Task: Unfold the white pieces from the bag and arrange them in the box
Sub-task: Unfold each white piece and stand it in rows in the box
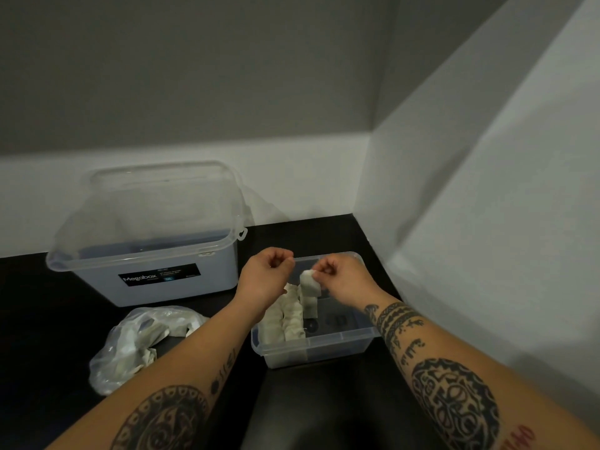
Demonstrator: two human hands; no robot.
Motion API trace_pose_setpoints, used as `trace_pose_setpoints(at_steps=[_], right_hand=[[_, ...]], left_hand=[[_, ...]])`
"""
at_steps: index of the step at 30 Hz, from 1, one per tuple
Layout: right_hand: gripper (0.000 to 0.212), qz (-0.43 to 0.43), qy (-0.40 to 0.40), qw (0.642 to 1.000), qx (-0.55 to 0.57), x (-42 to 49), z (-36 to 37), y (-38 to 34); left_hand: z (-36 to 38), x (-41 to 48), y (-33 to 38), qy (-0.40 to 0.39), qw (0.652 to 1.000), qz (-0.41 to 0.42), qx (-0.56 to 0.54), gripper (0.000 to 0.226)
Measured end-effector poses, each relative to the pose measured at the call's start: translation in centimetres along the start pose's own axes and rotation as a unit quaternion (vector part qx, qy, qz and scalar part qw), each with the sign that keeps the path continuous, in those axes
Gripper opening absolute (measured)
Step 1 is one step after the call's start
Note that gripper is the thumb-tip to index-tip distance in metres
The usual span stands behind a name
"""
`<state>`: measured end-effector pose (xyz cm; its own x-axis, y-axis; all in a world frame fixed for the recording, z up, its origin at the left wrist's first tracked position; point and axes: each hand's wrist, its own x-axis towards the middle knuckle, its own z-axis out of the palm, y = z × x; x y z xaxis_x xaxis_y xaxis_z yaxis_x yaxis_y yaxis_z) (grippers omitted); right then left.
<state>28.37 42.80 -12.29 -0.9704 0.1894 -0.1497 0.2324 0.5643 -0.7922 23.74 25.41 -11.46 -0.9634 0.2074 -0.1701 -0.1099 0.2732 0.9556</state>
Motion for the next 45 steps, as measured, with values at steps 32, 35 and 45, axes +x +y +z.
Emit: trace_pose_setpoints(at_steps=[32, 35, 45], right_hand=[[0.019, 0.144, -0.054, 0.973, -0.175, 2.0, 2.2, 1.0], [0.023, 0.135, -0.084, 0.966, -0.204, 2.0, 0.7, -0.8], [0.015, -0.053, 0.037, 0.997, 0.037, 0.8, -1.9, -5.3]], left_hand=[[-0.4, 0.2, 0.6, -0.031, 0.942, -0.097, -0.321, 0.051], [-0.4, 0.6, 0.8, -0.05, 0.904, -0.121, -0.406, 0.05], [0.9, 1.1, 2.6, -0.03, 0.863, -0.137, -0.485, 0.05]])
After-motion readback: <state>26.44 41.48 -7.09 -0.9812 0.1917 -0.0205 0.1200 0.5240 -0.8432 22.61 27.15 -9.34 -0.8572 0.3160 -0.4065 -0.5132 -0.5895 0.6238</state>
